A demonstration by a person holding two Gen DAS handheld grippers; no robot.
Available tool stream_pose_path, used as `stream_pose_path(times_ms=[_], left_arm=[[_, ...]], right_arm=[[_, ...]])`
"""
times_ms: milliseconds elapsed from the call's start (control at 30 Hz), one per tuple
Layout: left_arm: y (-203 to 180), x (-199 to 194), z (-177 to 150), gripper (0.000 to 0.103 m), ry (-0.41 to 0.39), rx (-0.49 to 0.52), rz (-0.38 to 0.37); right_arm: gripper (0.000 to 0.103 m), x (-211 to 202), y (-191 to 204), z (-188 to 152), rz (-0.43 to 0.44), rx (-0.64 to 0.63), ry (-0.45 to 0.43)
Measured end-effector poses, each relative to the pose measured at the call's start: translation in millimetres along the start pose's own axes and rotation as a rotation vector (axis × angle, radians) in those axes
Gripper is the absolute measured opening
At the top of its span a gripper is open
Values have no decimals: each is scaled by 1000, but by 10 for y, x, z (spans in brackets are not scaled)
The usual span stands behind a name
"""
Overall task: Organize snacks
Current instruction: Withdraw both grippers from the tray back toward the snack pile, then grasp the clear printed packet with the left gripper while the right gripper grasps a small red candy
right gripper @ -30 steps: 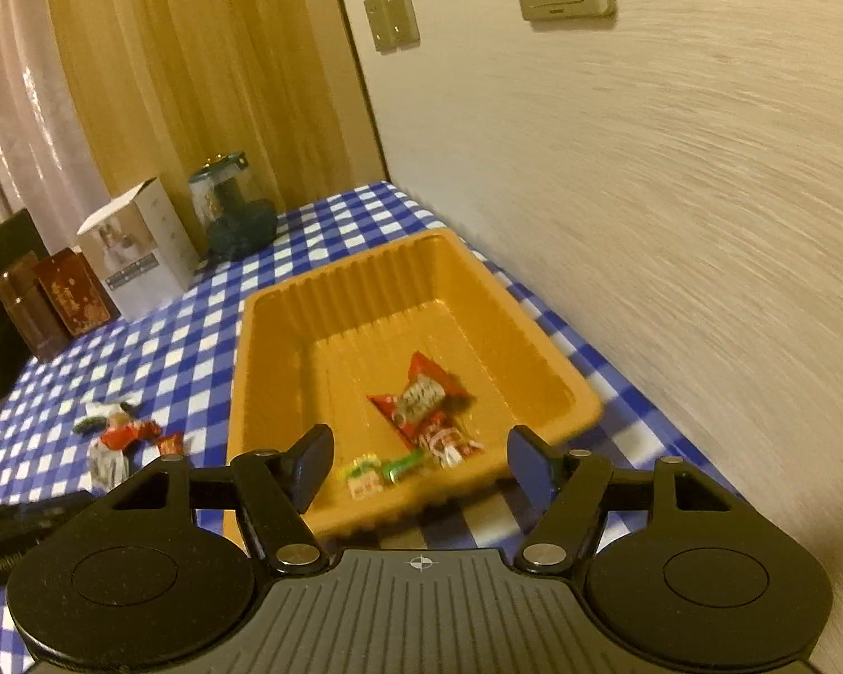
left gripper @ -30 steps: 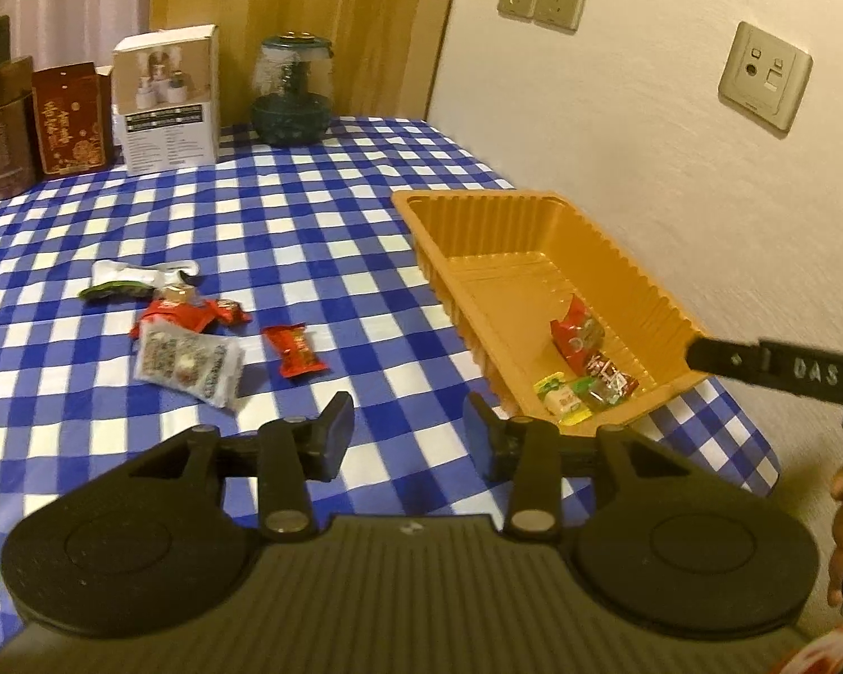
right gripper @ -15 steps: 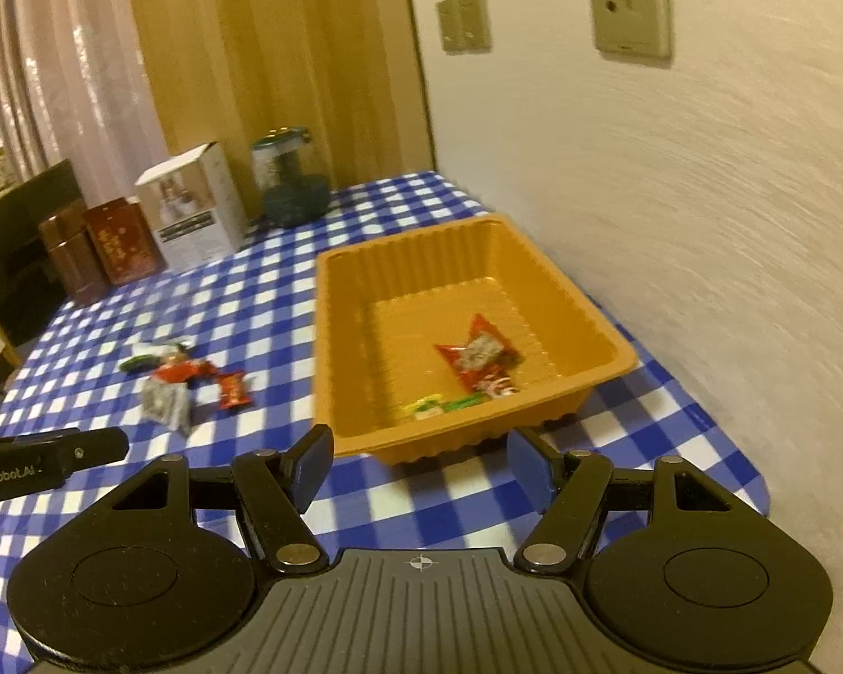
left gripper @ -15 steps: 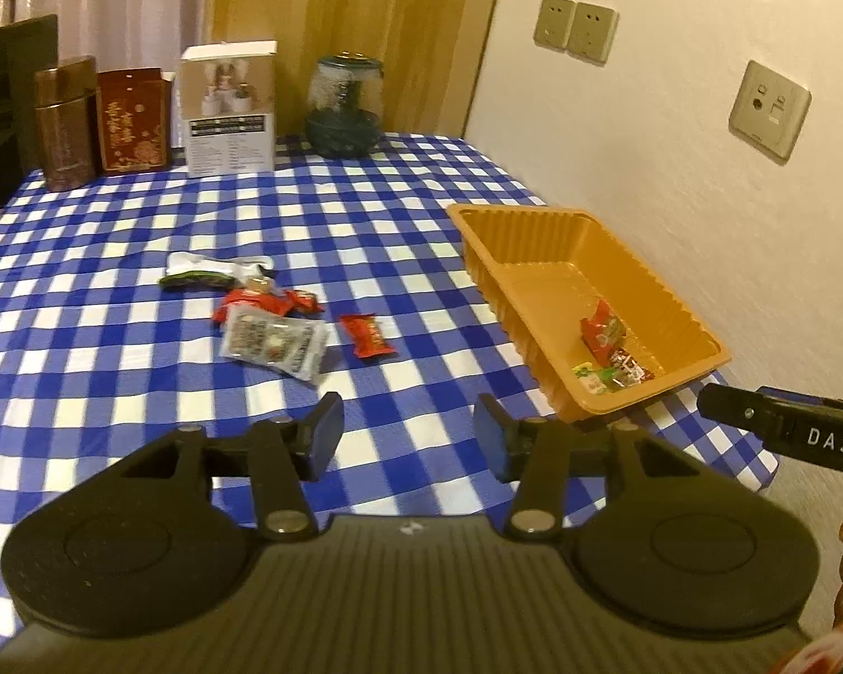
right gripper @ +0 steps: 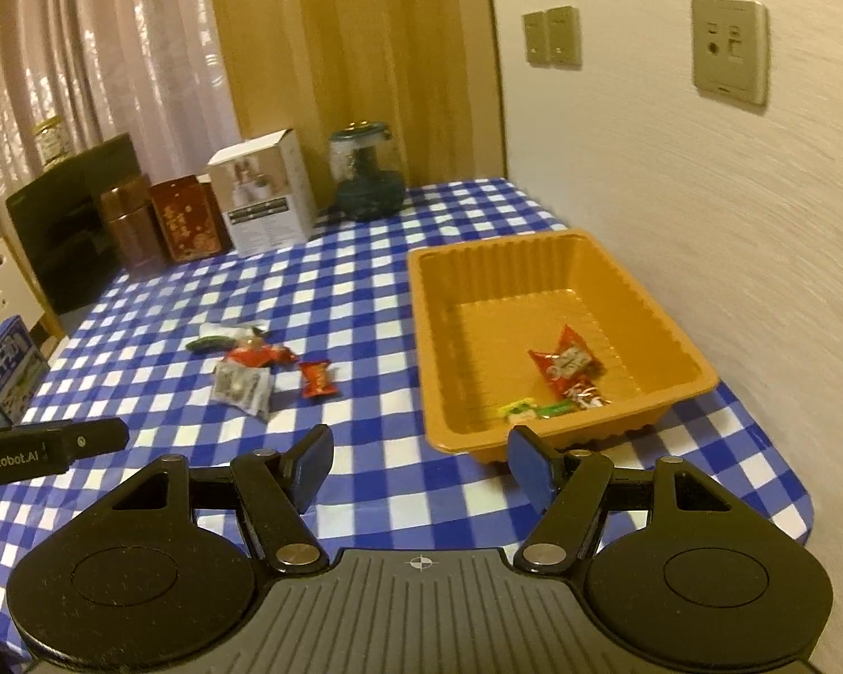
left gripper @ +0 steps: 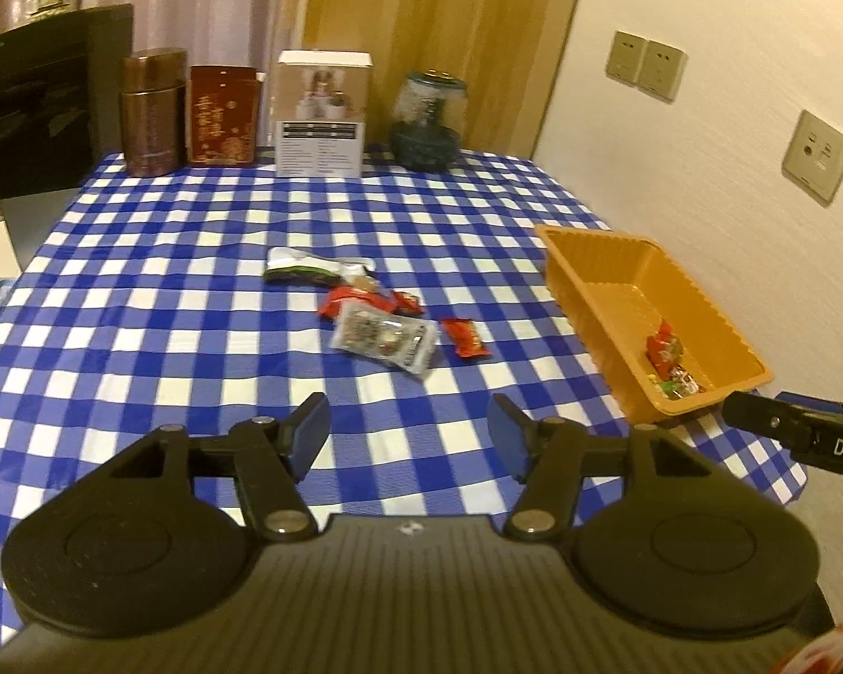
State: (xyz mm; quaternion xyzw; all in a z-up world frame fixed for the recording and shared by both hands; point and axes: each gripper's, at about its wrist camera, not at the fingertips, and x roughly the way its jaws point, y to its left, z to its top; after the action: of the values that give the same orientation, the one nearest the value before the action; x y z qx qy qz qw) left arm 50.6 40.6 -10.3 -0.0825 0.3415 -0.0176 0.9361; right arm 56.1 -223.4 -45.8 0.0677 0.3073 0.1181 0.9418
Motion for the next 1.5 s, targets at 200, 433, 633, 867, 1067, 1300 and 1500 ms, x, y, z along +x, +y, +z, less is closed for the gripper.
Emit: stream_pose_path(times_ms=[200,433,633,867,1067,1300,1500], left_arm=[[149,-45,-35,61,10,-22,26],[223,-10,-38,64,21,-33,54],[307,115,13,69,29,-62,64],[389,392,110,70,44,-115,59],[471,730,181,70,64,-152,62],[596,1046,251,70,76,-199,61],[683,1212,278,71,81,-225,56]], right_arm=[[69,25,118,-17,22,-16,5],[69,120,220,-25,47,-37,15],[68,323,358,17,79,-58,22],[68,740,513,96,120,-63,47],[68,1177,609,186,132,-73,66],[55,1689,656,240,119,-94,86],[51,2100,656,271,113,-110,108]])
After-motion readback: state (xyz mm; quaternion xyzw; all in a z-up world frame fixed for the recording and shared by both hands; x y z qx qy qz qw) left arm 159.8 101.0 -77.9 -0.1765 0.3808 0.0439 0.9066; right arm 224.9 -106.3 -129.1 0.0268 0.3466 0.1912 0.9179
